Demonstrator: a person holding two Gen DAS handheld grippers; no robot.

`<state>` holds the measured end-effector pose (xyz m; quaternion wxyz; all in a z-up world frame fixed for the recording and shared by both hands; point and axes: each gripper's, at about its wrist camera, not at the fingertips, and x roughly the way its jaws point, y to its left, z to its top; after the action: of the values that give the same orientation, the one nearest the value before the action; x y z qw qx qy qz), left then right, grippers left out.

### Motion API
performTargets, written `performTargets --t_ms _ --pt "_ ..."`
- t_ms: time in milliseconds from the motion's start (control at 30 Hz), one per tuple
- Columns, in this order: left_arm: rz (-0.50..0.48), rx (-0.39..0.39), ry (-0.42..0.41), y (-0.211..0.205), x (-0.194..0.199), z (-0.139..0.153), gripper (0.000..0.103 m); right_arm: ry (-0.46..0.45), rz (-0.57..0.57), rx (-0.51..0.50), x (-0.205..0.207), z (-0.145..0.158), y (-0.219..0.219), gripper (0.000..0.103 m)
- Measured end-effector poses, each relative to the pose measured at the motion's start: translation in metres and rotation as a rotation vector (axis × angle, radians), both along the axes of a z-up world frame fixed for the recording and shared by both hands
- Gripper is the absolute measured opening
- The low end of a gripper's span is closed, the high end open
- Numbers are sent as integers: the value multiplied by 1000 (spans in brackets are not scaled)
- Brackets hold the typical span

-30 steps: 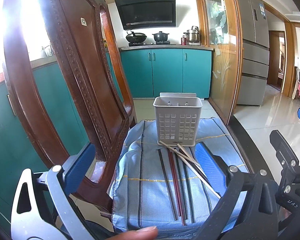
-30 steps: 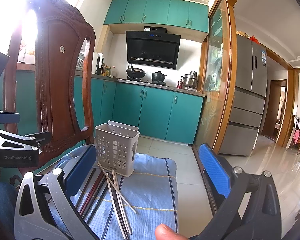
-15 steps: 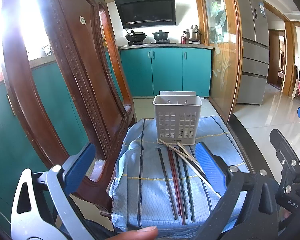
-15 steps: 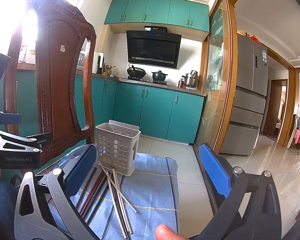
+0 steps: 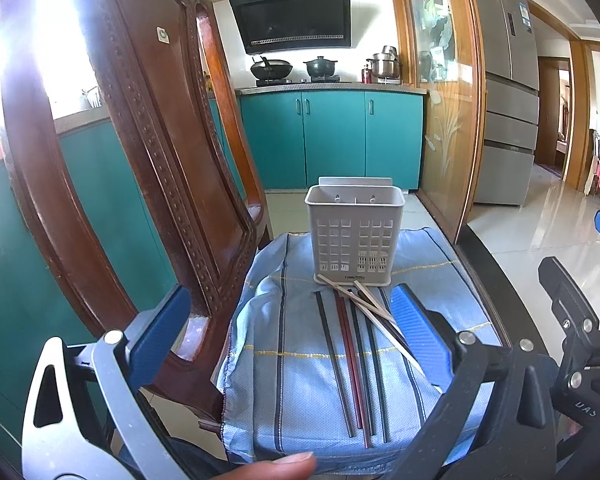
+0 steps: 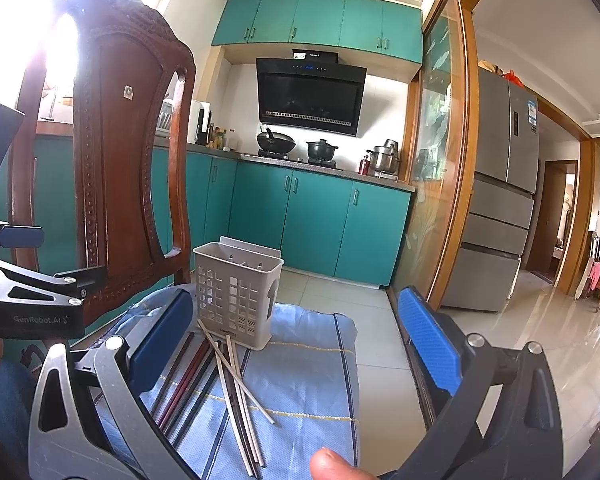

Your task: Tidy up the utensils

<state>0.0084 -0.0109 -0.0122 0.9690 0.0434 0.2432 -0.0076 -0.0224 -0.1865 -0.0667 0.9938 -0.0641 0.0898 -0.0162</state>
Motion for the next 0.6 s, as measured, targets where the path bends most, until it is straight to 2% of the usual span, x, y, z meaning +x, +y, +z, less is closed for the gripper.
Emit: performTargets --t_ms 100,133,167,200,233,333,400,467,500,533,567,600 --pt "0 3 34 -1 6 -6 99 24 -58 -63 12 -3 0 100" --pt "1 8 52 -1 8 -8 99 95 -111 -141 29 -12 2 100" --pt "3 16 78 -2 12 -13 99 162 -116 -187 43 -22 1 100" --pt "5 27 103 -3 15 -19 99 275 -112 -228 64 -40 -2 100" --pt "10 46 140 -5 19 -29 99 330 -100 -230 75 -50 -6 100" --pt "8 81 200 -8 25 -50 99 443 -51 -198 102 -76 -17 99" --pt "10 100 232 -11 29 -64 99 511 -1 -150 121 -91 -20 92" --pt "3 99 264 -12 33 -77 99 593 75 -74 140 -104 -20 78" --pt "-12 84 287 -12 37 -85 99 617 105 -46 148 -106 -14 75" --pt "-20 69 308 -13 41 -91 97 655 141 1 159 -114 -12 70" --pt "-27 61 321 -13 44 -95 88 681 167 28 168 -119 -9 66" --pt "-38 58 339 -14 49 -99 82 707 217 67 182 -123 -6 57"
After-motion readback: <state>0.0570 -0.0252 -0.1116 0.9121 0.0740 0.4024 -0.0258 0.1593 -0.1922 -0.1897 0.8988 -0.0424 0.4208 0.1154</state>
